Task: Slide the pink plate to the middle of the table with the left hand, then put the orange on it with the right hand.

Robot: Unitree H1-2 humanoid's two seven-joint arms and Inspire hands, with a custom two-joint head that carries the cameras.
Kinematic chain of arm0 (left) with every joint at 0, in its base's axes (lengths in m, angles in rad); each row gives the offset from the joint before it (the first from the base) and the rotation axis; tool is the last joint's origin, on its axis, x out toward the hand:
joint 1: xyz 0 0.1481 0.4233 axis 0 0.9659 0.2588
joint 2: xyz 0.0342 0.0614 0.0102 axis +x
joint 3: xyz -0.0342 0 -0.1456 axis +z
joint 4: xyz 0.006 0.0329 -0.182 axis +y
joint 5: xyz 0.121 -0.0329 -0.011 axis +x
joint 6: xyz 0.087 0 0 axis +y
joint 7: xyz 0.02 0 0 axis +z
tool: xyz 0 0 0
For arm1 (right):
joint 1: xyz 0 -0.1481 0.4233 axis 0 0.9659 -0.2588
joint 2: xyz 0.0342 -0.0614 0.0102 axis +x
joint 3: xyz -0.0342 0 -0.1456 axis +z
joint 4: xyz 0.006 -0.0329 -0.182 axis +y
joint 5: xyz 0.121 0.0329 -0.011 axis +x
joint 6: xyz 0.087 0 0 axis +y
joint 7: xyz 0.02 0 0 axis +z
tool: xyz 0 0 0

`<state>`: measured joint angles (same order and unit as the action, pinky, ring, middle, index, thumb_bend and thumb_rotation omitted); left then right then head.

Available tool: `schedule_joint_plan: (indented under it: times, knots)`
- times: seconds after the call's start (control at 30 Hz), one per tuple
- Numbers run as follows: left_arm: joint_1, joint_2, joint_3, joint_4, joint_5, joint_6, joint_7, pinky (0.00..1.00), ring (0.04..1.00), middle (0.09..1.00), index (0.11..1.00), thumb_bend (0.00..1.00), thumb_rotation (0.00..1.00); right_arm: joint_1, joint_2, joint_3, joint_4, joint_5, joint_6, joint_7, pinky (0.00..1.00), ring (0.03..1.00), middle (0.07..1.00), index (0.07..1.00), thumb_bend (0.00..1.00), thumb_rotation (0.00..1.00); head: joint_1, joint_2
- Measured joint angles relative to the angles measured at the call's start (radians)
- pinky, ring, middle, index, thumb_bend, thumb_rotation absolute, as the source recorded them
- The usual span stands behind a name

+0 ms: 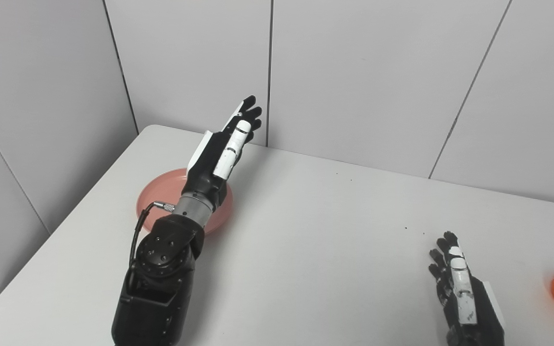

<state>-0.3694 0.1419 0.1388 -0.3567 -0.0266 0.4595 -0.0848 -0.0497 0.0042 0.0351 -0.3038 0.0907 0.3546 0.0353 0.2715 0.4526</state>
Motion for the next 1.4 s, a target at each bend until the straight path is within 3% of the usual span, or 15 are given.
schedule_joint_plan:
  times: [0.07,0.33,0.63,1.17,1.4]
  knots:
    - [-0.012,0.010,0.031,0.021,-0.017,0.001,0.009,0.97,0.960,0.968,0.958,0.39,1.00,0.000,-0.001,0.000,0.000,0.000,0.000,0.000,1.00,0.990,1.000,1.000,0.23,1.00,0.002,-0.005]
    - [-0.041,0.059,0.066,0.095,-0.066,0.001,0.019,0.95,0.953,0.969,0.952,0.38,1.00,0.000,-0.001,0.000,0.002,0.003,0.000,0.003,1.00,0.988,0.999,1.000,0.22,1.00,0.009,-0.011]
    - [-0.063,0.075,0.157,0.109,-0.107,0.002,0.077,0.92,0.928,0.940,0.922,0.34,0.99,0.003,-0.001,-0.001,0.002,0.000,0.000,0.001,1.00,0.984,0.996,1.000,0.23,1.00,0.012,-0.008]
    - [-0.037,0.153,0.237,0.159,-0.166,0.003,0.101,0.92,0.913,0.913,0.900,0.33,1.00,0.003,-0.004,-0.006,0.000,0.009,0.000,0.000,1.00,0.982,0.997,1.000,0.21,1.00,0.037,-0.015]
    - [-0.028,0.156,0.264,0.174,-0.177,0.004,0.120,0.91,0.906,0.905,0.893,0.29,1.00,0.003,-0.008,-0.006,0.000,0.009,0.000,0.001,1.00,0.975,0.992,0.997,0.21,1.00,0.038,-0.018]
